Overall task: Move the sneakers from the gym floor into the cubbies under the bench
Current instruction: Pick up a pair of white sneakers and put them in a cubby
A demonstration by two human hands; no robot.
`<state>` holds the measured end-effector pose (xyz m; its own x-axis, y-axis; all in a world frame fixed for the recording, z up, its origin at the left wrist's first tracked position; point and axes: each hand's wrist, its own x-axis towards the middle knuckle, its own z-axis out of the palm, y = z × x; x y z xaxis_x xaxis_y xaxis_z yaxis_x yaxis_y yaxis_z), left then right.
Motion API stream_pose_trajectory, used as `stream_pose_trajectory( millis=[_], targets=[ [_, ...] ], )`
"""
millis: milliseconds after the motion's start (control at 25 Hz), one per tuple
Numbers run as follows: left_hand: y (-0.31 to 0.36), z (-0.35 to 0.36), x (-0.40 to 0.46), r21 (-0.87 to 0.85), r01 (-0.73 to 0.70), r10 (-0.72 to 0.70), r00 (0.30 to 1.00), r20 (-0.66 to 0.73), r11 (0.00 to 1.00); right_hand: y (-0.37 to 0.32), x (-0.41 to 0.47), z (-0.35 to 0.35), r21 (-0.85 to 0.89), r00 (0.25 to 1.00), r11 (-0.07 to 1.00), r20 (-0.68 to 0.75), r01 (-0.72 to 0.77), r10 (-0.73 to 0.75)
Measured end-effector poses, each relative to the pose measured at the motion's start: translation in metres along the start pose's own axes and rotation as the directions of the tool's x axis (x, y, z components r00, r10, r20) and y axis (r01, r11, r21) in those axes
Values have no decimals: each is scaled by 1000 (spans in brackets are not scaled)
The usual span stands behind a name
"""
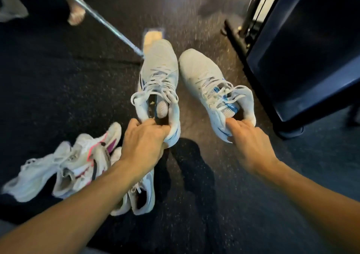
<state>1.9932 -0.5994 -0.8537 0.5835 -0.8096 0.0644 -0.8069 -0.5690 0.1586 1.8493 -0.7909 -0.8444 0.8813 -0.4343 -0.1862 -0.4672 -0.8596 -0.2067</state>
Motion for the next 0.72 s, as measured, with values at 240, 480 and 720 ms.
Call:
stream_pose_trajectory(
  millis=[240,480,720],
  targets=[
    [19,-218,67,114,-112,134,970,-204,987,-33,2,-212,-9,934,997,-348,78,-76],
    [59,-461,87,237,-175,267,856,-442,956,-78,-49,-441,-118,776,990,-617,73,-131],
    [109,-666,52,387,-171,385,713,-586,906,-127,-149,-624,-204,630,979,-762,-8,-154]
  ],
)
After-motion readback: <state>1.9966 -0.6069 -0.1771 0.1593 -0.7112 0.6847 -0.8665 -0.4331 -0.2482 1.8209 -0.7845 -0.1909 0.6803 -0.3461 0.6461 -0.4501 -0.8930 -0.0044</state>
